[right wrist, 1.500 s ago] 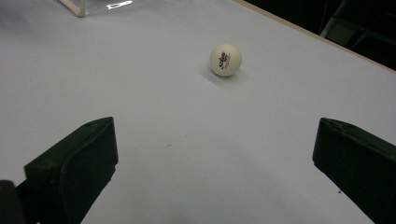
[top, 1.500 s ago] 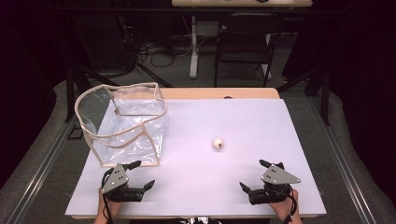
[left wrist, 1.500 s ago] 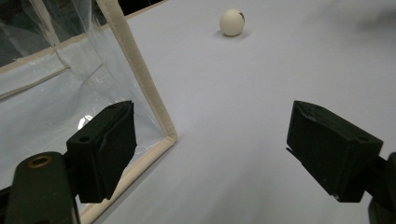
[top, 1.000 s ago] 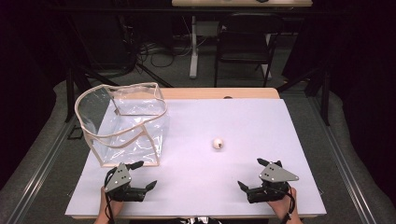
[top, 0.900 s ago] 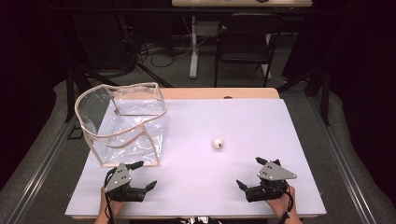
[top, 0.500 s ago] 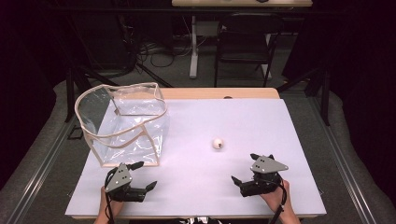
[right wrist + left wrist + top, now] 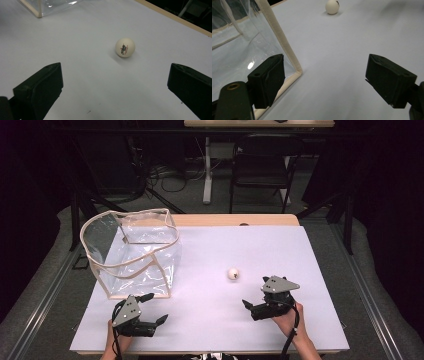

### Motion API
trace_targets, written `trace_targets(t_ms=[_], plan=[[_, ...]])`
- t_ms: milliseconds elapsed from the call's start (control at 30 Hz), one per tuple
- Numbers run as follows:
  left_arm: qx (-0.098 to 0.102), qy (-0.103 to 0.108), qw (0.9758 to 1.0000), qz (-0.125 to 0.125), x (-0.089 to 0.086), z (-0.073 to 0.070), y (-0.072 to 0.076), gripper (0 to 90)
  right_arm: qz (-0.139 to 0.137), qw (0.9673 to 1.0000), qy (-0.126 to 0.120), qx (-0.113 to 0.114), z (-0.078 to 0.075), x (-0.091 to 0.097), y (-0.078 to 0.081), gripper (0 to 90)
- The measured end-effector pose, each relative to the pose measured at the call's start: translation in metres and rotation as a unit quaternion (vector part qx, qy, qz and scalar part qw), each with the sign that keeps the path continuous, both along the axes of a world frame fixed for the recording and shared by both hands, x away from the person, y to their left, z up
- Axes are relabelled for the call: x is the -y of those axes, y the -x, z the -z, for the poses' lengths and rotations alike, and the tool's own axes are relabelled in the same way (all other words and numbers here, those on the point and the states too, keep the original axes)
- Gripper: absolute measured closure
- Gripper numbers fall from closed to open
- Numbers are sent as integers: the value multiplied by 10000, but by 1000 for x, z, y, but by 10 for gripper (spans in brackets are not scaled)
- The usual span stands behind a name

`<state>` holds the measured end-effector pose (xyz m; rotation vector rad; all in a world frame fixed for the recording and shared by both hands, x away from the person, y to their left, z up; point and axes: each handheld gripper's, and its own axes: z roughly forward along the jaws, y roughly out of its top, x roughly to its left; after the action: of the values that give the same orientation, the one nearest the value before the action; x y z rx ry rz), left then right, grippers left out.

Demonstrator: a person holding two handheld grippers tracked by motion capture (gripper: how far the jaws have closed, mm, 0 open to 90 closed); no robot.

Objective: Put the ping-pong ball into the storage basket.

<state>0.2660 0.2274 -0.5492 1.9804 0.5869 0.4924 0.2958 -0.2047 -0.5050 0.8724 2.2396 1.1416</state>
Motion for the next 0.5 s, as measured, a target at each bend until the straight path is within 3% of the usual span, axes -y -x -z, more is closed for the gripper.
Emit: trace_targets(t_ms=[500], plan=[[24,-97,9999,34,1,0,0,162,4,9998,126,-146,-1,-12,-18,0]])
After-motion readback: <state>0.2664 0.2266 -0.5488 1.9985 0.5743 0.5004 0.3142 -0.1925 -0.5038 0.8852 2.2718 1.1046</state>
